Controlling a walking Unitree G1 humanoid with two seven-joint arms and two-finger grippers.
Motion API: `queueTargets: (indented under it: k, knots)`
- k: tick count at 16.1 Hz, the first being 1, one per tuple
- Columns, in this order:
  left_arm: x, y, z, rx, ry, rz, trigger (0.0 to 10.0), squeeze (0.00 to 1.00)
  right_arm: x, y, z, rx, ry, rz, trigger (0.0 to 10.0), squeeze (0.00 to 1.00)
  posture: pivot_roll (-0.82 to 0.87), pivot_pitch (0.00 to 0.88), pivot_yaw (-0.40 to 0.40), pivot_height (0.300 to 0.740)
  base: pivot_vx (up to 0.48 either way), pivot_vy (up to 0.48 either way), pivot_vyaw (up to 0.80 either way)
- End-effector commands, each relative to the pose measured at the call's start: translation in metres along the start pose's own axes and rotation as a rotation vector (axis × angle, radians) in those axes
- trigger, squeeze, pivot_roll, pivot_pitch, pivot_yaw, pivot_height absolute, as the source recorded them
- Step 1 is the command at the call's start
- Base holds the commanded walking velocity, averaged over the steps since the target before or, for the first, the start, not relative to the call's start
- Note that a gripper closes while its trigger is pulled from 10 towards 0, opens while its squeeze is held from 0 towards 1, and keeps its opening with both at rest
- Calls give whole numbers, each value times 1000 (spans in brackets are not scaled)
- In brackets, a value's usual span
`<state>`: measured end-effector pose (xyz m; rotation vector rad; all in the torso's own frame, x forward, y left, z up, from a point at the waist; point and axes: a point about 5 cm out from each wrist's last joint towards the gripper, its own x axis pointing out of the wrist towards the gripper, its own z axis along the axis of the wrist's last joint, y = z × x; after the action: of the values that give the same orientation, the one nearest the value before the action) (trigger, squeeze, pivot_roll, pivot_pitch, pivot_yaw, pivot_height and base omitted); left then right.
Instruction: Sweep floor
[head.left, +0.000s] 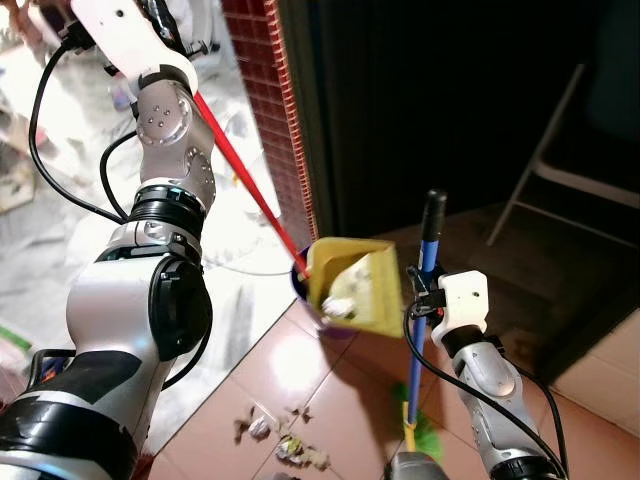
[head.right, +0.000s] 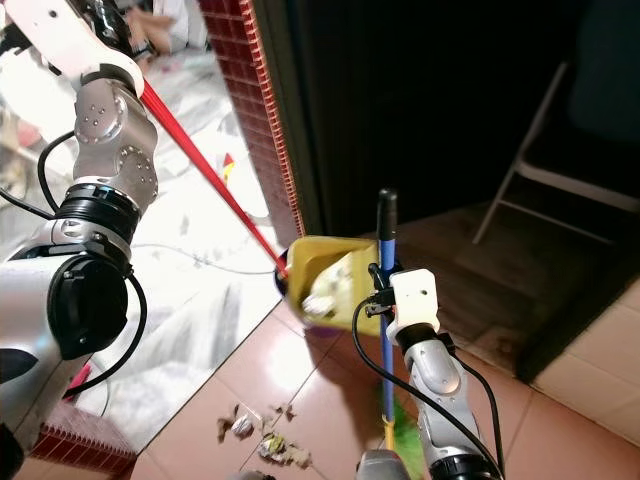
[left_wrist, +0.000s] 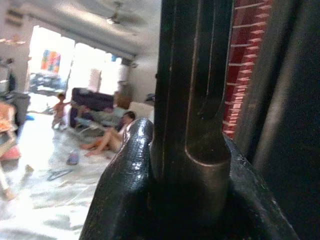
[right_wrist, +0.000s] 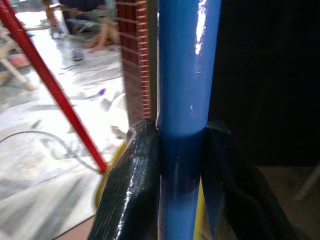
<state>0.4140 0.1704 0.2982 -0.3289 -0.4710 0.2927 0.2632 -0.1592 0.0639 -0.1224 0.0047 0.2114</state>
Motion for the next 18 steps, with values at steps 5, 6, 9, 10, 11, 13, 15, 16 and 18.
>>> queueTargets:
  k: [5,6,9,10,11,13,15,16,18]
  knots:
    - [10,4,23,-20,-90,27,10000,0,5,6,11,-3,-41,30,10000,0,-234,0,176,740,351,255,0]
    - [10,4,23,-32,-87,25,10000,0,5,6,10,-4,-40,31,10000,0,-232,0,175,740,337,341,0]
    - [9,5,23,-13,-102,38,10000,0,5,7,10,-5,-37,38,10000,0,-227,0,170,740,105,121,0]
    - [10,6,25,-10,-113,43,10000,0,6,7,10,-6,-37,40,10000,0,-228,0,170,740,0,0,0]
    - [11,6,32,16,-154,48,10000,0,6,7,10,-6,-37,41,10000,0,-229,0,169,740,0,0,0]
    - [13,4,37,32,-171,46,10000,0,6,7,11,-7,-39,44,10000,0,-231,0,168,740,0,0,0]
    - [13,1,36,44,-171,41,10000,0,7,7,12,-9,-42,43,10000,0,-237,0,170,740,0,0,0]
    - [11,-3,34,49,-168,37,10000,0,7,8,12,-9,-44,41,10000,0,-242,0,172,740,0,0,0]
    - [8,-8,30,47,-163,30,10000,0,7,8,12,-9,-46,39,10000,0,-244,0,172,740,0,0,0]
